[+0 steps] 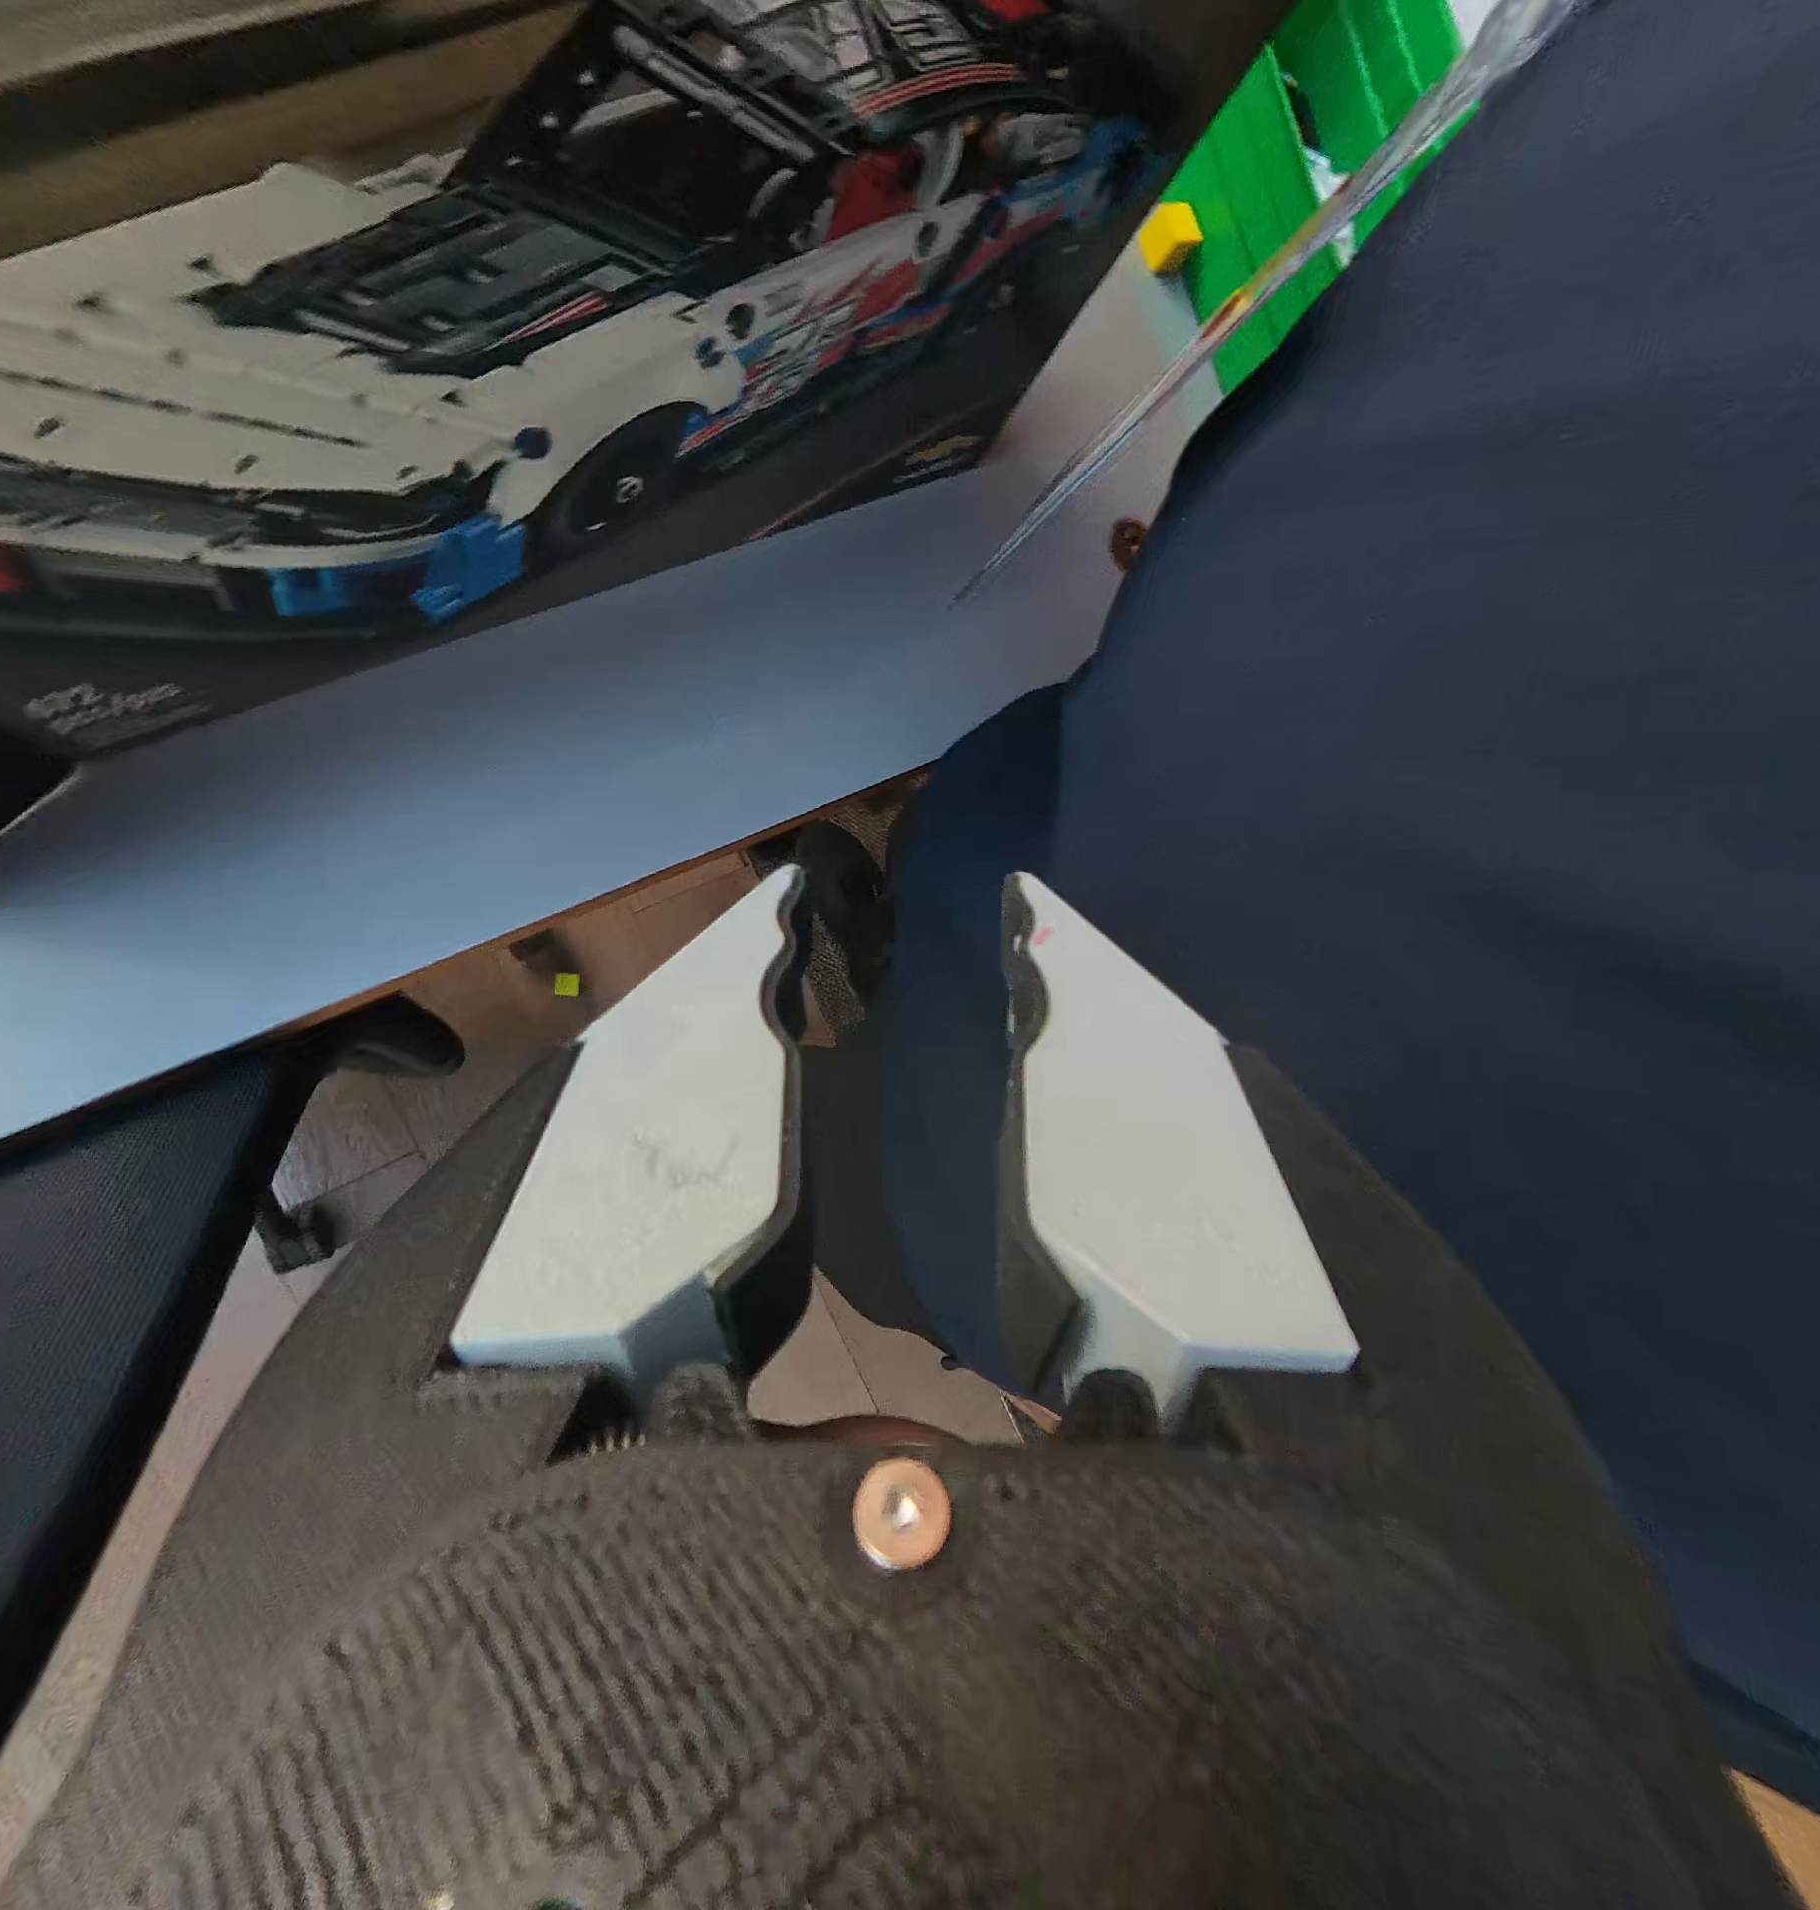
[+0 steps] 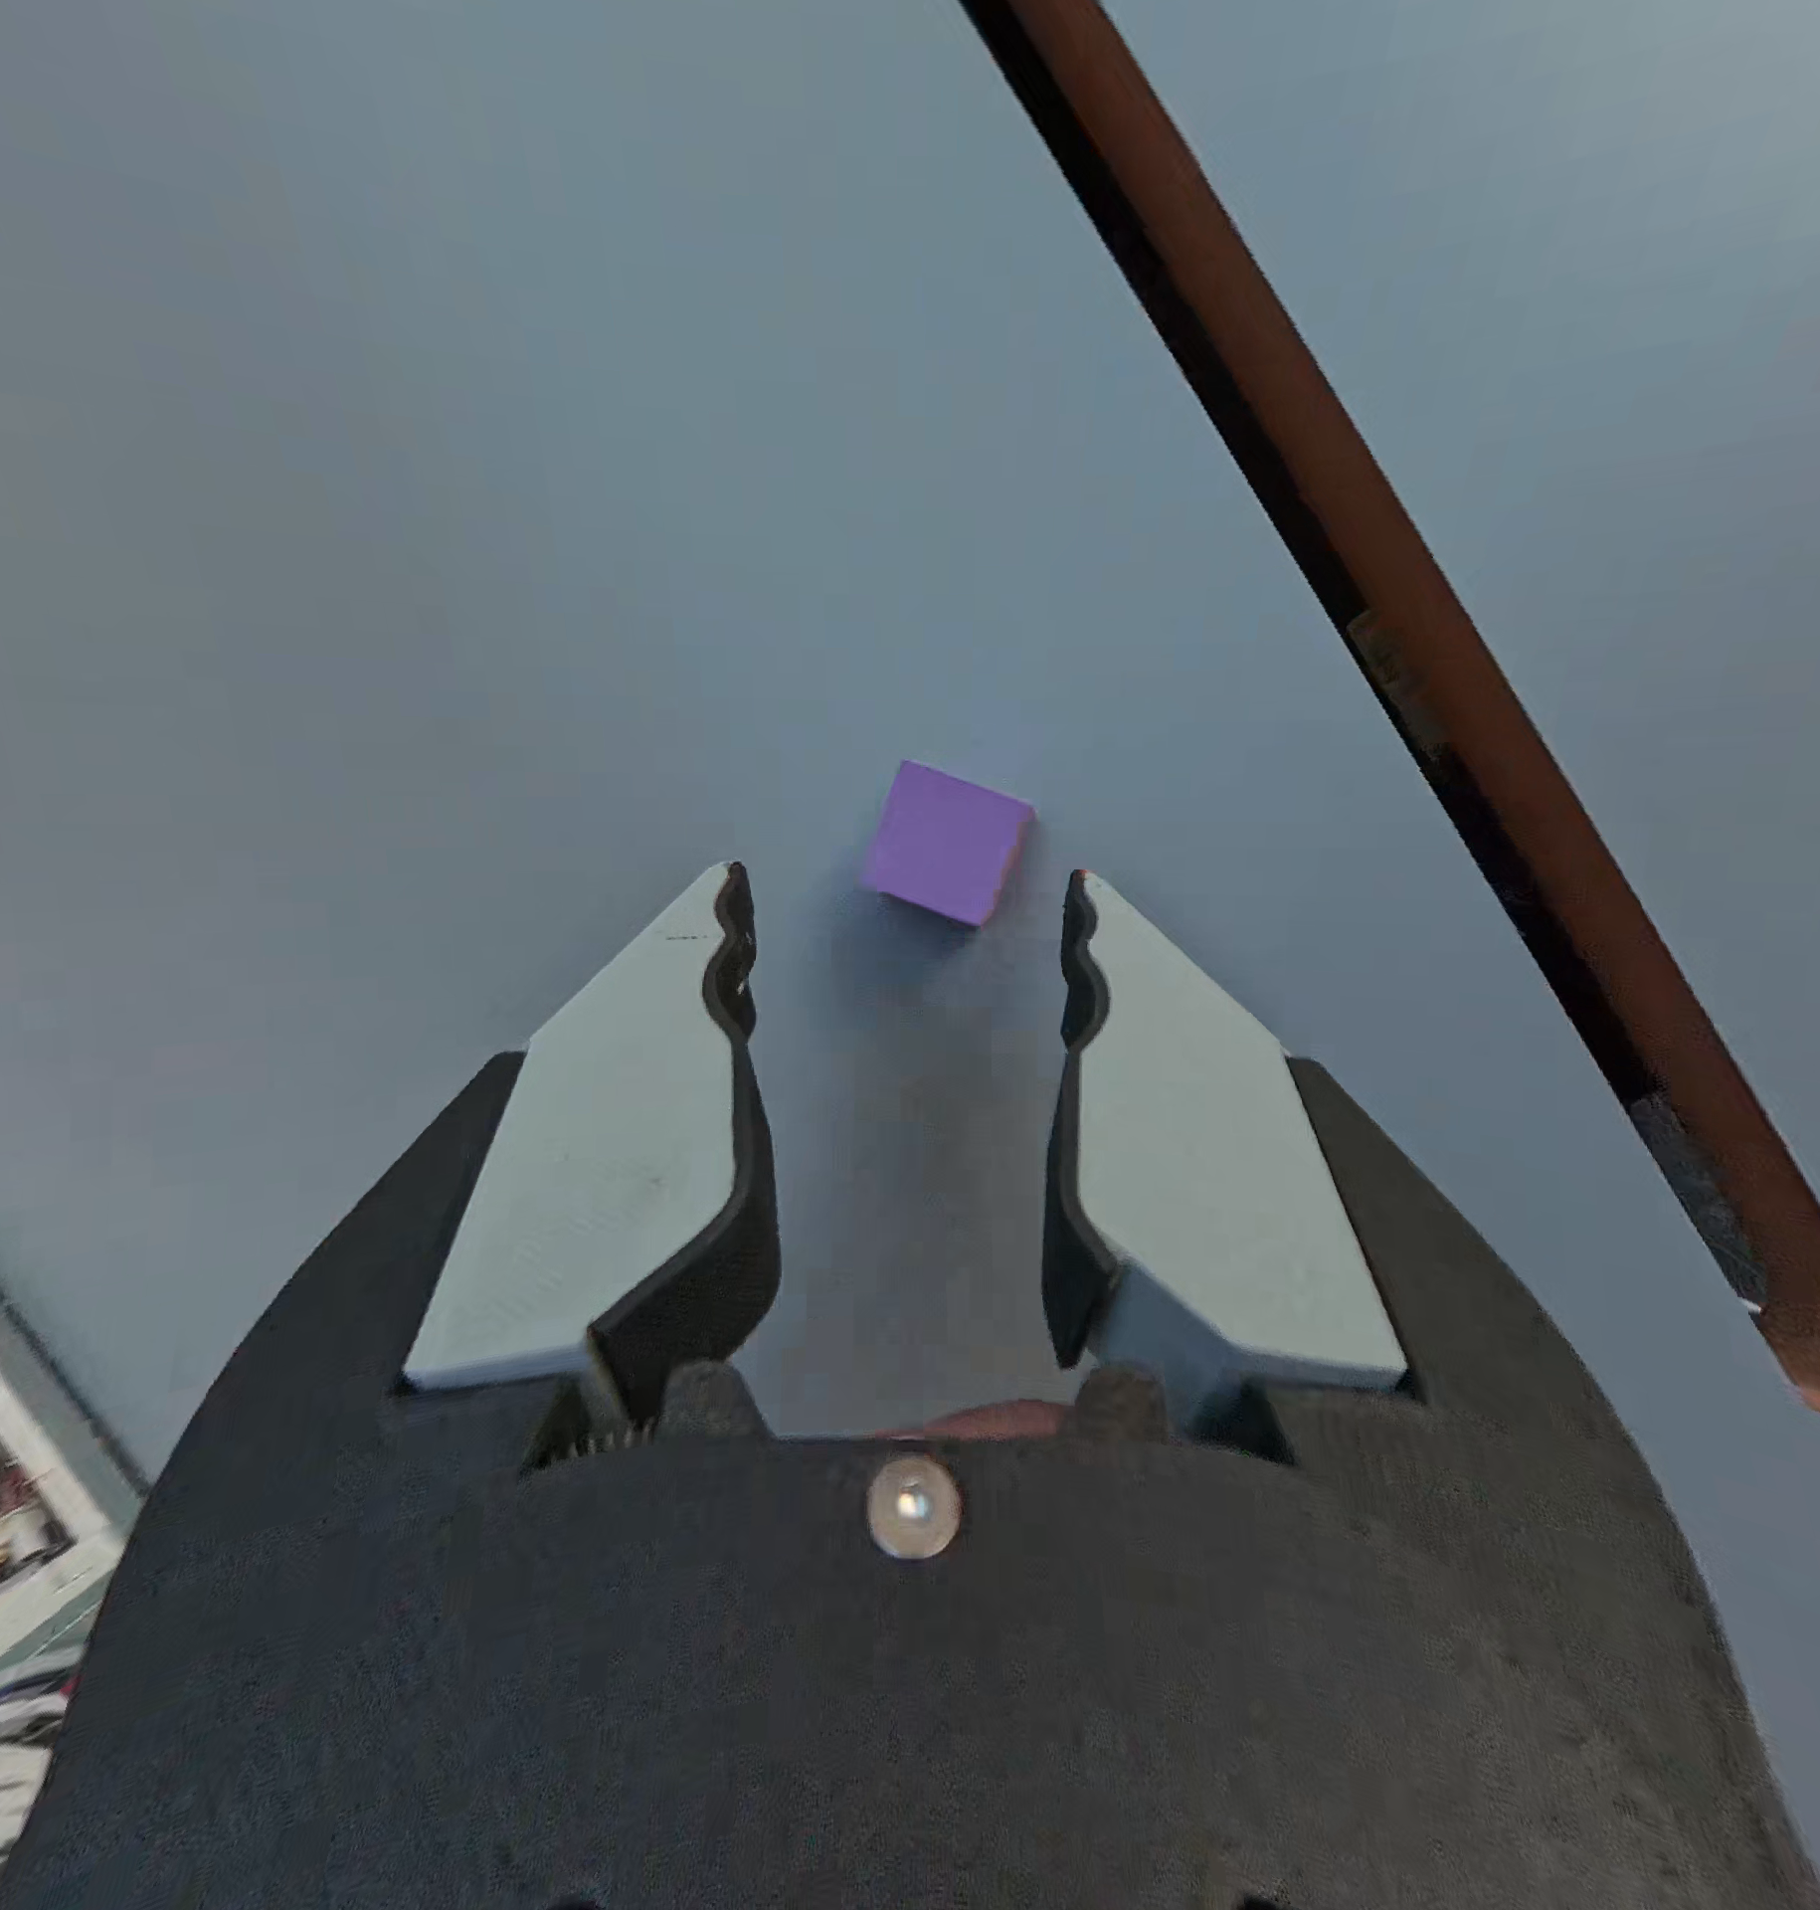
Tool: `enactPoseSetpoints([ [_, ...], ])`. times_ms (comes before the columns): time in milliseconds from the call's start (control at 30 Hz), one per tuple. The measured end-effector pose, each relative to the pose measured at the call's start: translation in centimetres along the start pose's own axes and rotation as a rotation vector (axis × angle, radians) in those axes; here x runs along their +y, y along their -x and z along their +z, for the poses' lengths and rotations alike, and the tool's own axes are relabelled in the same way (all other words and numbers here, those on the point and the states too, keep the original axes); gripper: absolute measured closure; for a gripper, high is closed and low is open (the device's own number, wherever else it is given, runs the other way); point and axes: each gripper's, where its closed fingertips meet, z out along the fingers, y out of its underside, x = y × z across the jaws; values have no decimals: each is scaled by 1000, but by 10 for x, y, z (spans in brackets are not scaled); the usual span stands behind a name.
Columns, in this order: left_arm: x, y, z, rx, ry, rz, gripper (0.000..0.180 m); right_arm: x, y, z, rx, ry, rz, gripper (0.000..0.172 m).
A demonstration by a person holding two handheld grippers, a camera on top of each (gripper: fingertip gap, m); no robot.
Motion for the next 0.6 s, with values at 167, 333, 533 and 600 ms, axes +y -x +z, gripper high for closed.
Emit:
enactPoseSetpoints([
  [167,-18,6,-18,-102,-42,31,145,-7,0,13,2,27,-43,144],
  [333,-117,17,-42,-172,-221,227,146,-43,88,-99,-383,-222,-106,145],
  [533,-268,17,-47,-296,-423,560,133,-24,224,-319,-957,-508,-74,145],
  [600,-299,4,-39,-313,-456,696,132,-6,254,-363,-1080,-533,-34,145],
])
